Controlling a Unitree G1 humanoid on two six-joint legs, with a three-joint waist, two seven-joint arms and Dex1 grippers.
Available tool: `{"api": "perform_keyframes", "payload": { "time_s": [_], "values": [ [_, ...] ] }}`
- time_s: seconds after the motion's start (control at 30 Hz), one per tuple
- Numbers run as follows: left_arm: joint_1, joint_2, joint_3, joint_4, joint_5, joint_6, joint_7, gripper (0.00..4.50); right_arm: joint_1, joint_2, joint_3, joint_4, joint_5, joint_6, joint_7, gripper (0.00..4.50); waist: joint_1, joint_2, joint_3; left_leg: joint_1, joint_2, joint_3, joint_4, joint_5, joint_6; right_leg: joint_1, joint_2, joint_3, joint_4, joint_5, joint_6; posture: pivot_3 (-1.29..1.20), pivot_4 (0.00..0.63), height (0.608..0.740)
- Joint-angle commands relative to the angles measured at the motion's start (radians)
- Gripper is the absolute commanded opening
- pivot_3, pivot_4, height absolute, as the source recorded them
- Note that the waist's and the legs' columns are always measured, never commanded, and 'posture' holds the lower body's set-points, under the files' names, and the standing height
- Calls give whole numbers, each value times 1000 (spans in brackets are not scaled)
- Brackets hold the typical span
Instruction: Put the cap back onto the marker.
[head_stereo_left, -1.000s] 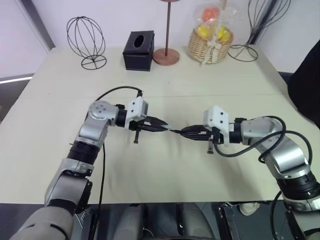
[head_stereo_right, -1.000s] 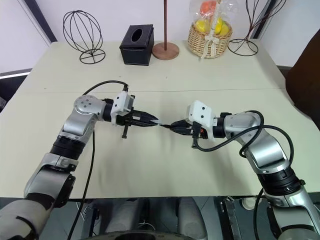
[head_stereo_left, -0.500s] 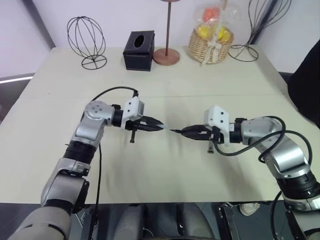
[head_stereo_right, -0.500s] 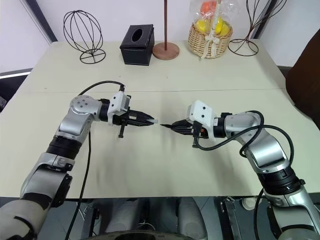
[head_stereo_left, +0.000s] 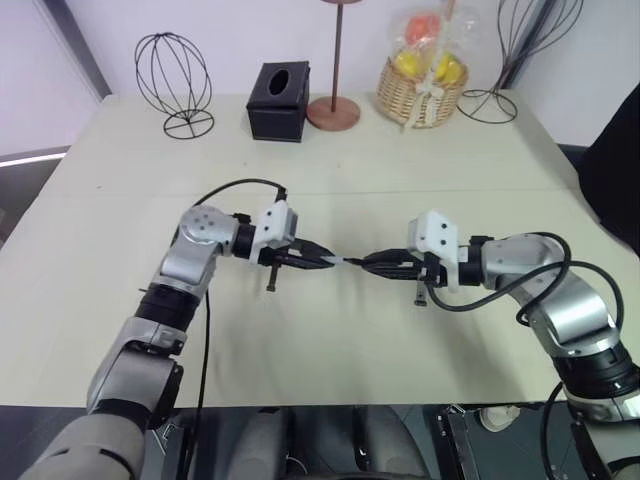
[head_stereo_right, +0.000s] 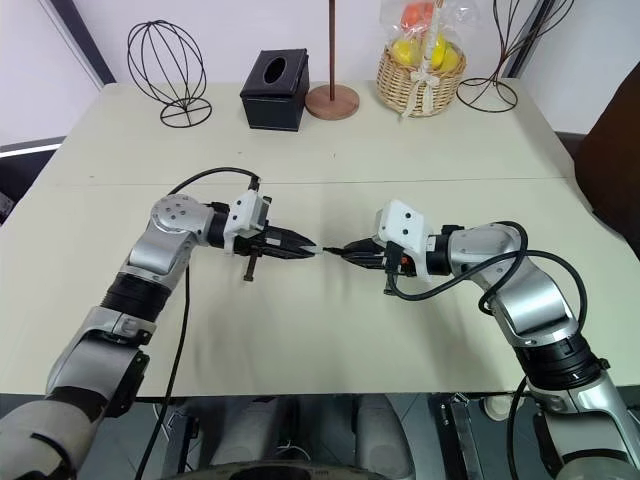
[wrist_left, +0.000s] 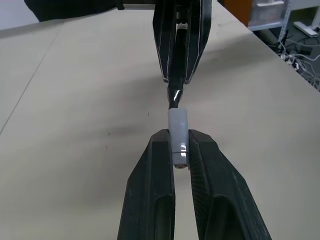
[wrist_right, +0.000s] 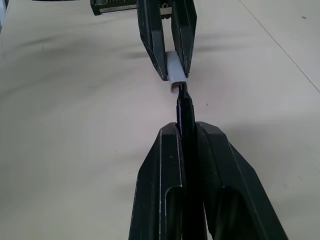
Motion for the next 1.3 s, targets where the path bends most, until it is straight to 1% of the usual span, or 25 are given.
{"api": "perform_keyframes", "payload": {
  "time_s": [0.03,0.67,0.87,0.97,1.07,1.3],
  "values": [
    [-16,-9,3,-11,3,-16,12,68,-16,6,-12,-26,8,-14,-5,0,0,0,0,0,0,0,0,0,0,0,0,0,0,0,0,0,150,740],
    [-92,-76,-24,136,72,-120,-1,68,-19,16,-7,-21,3,-18,-23,0,0,0,0,0,0,0,0,0,0,0,0,0,0,0,0,0,150,740],
    [-124,-55,-61,205,145,-281,-35,68,-24,-9,14,-18,-41,-71,3,0,0,0,0,0,0,0,0,0,0,0,0,0,0,0,0,0,150,740],
    [-143,-53,-72,241,145,-339,-74,68,-30,-10,16,-14,-45,-78,15,0,0,0,0,0,-1,0,0,0,0,0,0,0,0,0,0,0,150,740],
    [-163,-64,-74,274,144,-383,-85,68,-36,-3,17,-8,-52,-84,17,0,0,0,0,0,0,0,0,0,0,0,0,0,0,0,0,0,150,740],
    [-191,-119,-86,333,173,-443,-51,68,-33,11,20,-20,-55,-76,6,0,0,0,0,0,-1,0,0,0,0,0,0,0,0,0,0,0,150,740]
  ]
}}
